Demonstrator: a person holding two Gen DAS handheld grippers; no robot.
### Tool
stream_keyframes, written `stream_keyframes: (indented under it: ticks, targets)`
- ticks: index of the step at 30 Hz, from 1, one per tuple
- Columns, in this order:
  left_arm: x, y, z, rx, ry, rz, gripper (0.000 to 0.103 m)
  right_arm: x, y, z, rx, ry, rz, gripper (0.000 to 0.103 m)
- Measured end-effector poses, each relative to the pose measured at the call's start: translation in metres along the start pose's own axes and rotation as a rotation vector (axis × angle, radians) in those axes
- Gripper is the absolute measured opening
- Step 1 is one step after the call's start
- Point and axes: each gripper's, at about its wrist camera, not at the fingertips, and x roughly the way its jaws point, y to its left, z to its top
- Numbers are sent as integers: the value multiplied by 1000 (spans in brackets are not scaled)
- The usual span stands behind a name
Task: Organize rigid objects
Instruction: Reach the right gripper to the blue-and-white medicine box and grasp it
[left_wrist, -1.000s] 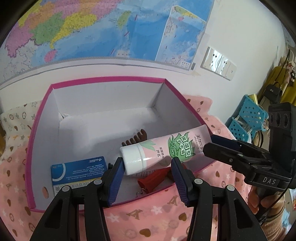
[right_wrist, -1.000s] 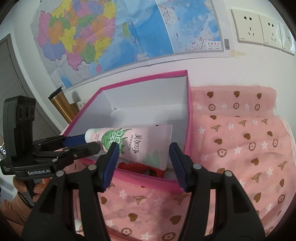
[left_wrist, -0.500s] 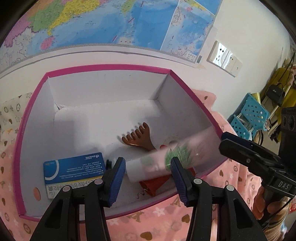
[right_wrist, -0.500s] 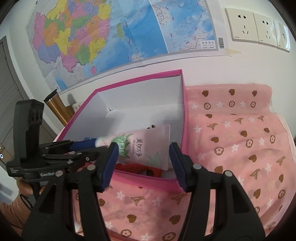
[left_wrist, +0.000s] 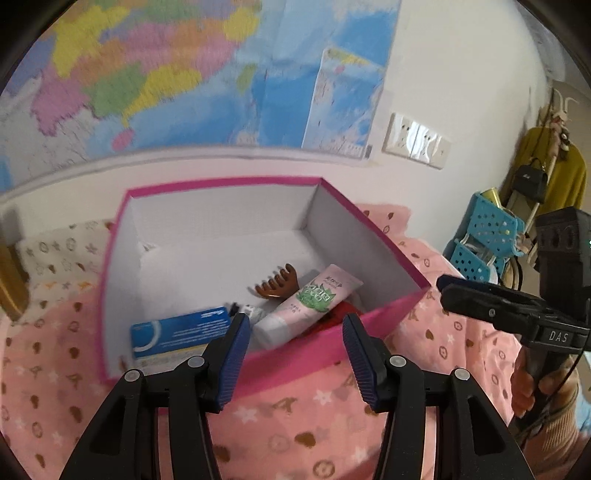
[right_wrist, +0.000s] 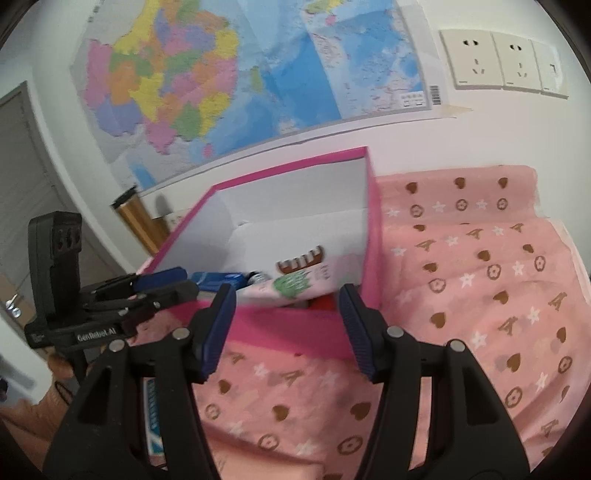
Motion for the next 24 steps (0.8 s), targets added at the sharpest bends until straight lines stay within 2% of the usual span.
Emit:
stream_keyframes:
  ticks: [4,8,13,19,21,24]
  targets:
    - [-22,5,-19,16,-3,41,54,-4,18,-24,-53,59,112,60]
    - [-28,21,-41,-11,47,89,54,3,33,-55,-60,168,231,60]
    - [-29,42,-72,-73,121,121,54,17,61,-95,-108,311,328,60]
    - [-34,54,-102,-130,188,108,54,37,94,-138,-142,465,438,60]
    - [-35,56,-109,-144,206,98,54,47,103,-145,-146,504,458,53]
    - [-38,58,-118,-149,222,92,54,62,110,-154,-140,542,472,53]
